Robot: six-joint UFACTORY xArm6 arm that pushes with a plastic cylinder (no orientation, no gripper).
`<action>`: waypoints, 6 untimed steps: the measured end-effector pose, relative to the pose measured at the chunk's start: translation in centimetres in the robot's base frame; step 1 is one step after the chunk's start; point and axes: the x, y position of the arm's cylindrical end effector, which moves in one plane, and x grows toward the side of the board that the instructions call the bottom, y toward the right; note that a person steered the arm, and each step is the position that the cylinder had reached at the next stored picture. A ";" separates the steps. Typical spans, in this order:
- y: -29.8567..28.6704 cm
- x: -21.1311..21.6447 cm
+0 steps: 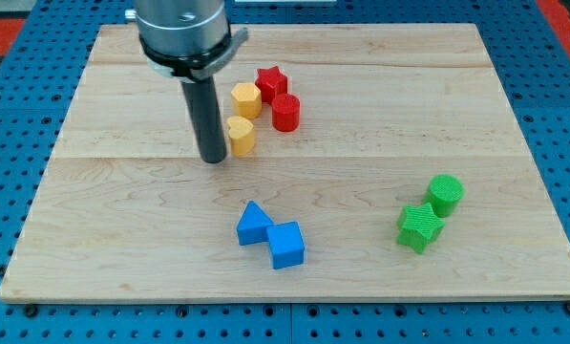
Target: Slide green circle along with green star a bit down
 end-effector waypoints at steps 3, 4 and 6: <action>4.6 -2.2; 16.2 -2.1; 27.8 3.2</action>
